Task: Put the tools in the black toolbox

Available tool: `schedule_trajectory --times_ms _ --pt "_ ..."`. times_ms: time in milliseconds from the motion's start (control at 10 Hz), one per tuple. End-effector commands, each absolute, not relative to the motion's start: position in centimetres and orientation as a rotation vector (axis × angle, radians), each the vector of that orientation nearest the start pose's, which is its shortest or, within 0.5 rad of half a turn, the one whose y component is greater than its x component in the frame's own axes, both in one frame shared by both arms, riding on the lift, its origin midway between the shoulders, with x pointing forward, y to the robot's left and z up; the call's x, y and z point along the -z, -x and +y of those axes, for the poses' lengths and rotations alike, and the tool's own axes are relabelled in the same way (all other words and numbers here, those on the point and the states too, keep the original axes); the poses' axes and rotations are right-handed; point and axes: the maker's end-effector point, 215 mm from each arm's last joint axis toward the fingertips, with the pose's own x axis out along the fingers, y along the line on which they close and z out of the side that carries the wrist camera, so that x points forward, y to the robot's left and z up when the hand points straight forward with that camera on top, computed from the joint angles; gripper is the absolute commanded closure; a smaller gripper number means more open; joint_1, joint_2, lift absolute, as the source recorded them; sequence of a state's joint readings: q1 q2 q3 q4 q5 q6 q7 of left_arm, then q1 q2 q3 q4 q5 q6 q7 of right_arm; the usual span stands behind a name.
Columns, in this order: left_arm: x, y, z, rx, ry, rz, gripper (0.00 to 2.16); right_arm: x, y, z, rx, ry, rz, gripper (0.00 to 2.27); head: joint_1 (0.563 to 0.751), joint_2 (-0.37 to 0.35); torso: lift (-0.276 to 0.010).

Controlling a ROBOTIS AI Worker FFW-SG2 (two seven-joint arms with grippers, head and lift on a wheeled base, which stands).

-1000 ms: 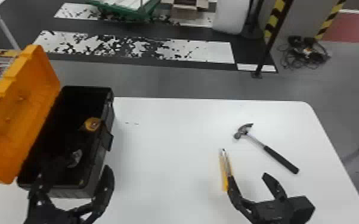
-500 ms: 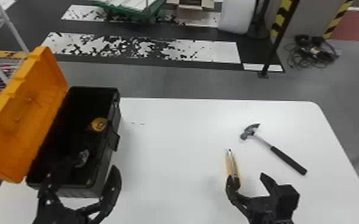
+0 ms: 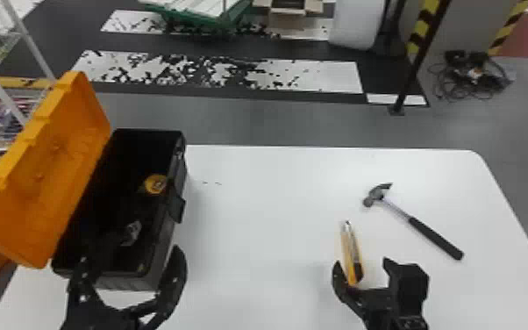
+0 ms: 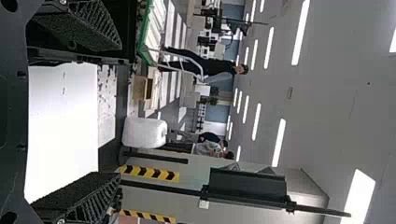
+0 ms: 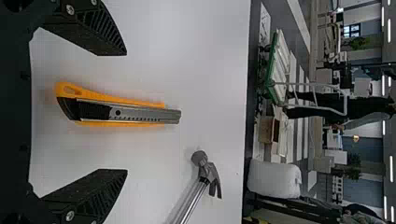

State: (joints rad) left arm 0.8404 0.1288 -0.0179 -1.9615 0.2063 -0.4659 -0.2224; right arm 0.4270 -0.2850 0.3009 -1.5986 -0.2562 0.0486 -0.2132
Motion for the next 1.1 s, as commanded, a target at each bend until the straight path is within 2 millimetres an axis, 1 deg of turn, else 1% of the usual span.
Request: schedule_trajectory --times_ms 0,200,500,600,700,800,1000 --pt "36.8 -31.2 20.3 0.237 0.11 -0.024 0.03 58.1 -37.5 -19.1 -0.093 0.021 0.524 0.12 0.695 0.009 -0.039" --pt "36.8 -31.1 20.4 0.235 0.11 -0.024 0.03 58.9 -37.2 -18.9 -0.098 0.033 0.553 0.14 0.695 0.019 -0.039" --pt "36.9 -31.1 20.4 0.235 0.111 -0.021 0.03 59.1 -37.3 -19.0 -0.095 0.042 0.555 0.22 0.695 0.023 -0.039" --pt "36.8 -31.1 20.5 0.232 0.109 -0.024 0.03 59.1 -37.4 -18.9 -0.096 0.042 0.555 0.28 0.695 0.024 -0.039" --pt "36.7 -31.1 20.5 0.232 0.109 -0.026 0.03 59.3 -37.4 -18.9 -0.097 0.045 0.561 0.29 0.695 0.024 -0.039" --pt "36.6 -31.0 20.6 0.231 0.11 -0.03 0.03 59.4 -37.3 -19.0 -0.097 0.047 0.565 0.43 0.695 0.026 -0.039" --pt "36.6 -31.0 20.6 0.23 0.109 -0.031 0.03 59.8 -37.3 -19.2 -0.092 0.043 0.574 0.47 0.695 0.028 -0.039"
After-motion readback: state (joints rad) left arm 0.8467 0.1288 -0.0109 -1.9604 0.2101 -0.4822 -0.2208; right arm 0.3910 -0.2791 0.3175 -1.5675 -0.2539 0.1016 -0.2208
